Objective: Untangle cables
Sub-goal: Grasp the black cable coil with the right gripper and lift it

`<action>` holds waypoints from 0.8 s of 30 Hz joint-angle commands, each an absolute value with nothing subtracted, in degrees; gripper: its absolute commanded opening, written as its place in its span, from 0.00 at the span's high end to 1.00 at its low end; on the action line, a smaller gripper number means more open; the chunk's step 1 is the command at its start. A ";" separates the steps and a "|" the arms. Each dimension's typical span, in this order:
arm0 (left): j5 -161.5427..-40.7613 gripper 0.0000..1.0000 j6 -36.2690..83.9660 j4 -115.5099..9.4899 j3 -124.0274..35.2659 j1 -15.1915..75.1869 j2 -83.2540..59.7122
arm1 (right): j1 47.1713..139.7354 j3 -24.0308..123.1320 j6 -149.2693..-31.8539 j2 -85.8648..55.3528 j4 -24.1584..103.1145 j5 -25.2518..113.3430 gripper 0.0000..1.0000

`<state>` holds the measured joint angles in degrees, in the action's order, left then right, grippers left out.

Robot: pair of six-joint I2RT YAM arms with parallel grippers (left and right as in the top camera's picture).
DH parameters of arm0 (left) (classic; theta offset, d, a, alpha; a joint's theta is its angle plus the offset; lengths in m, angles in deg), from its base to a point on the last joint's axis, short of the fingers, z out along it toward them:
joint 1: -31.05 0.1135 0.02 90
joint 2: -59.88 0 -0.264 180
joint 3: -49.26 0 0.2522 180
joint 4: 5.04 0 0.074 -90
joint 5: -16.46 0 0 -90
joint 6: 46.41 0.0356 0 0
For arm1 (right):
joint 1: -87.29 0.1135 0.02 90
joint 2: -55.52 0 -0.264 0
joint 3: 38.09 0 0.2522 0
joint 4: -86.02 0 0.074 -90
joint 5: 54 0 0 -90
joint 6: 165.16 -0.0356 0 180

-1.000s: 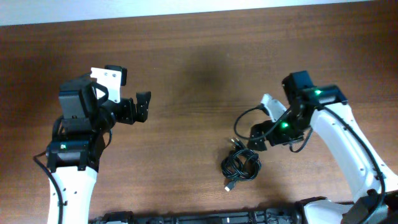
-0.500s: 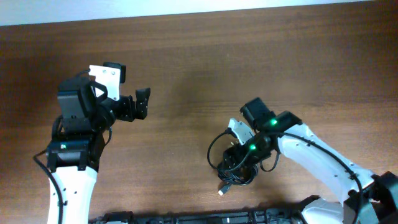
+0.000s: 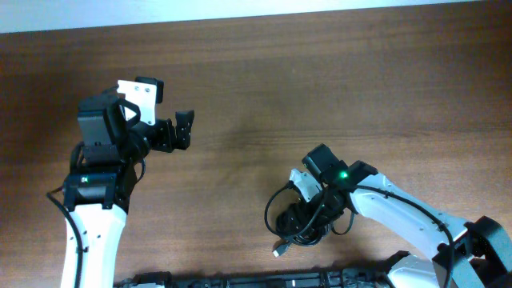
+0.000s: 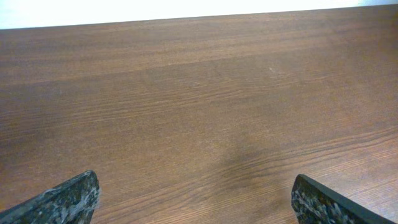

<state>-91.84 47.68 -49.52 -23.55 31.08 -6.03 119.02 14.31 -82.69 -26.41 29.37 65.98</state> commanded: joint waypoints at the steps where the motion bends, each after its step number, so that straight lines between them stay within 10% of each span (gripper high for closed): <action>1: -92.69 0.01 48.40 -50.11 -24.75 31.32 -6.16 | 119.58 12.91 -84.31 -26.63 30.00 66.55 0.48; 17: -93.90 0.01 48.36 -49.70 -24.75 31.32 -6.16 | 101.79 13.13 -90.69 -28.62 64.56 51.16 0.68; 19: -96.96 0.01 48.36 -50.00 -24.75 31.32 -6.16 | 99.50 13.32 -90.67 -28.60 71.23 54.44 0.57; 21: -97.39 0.01 48.34 -51.25 -24.75 31.32 -6.16 | 99.26 16.36 -90.43 -28.58 69.94 54.98 0.23; 24: -97.37 0.01 48.14 -52.41 -24.75 31.32 -6.16 | 99.26 25.91 -86.17 -28.42 55.51 56.34 0.10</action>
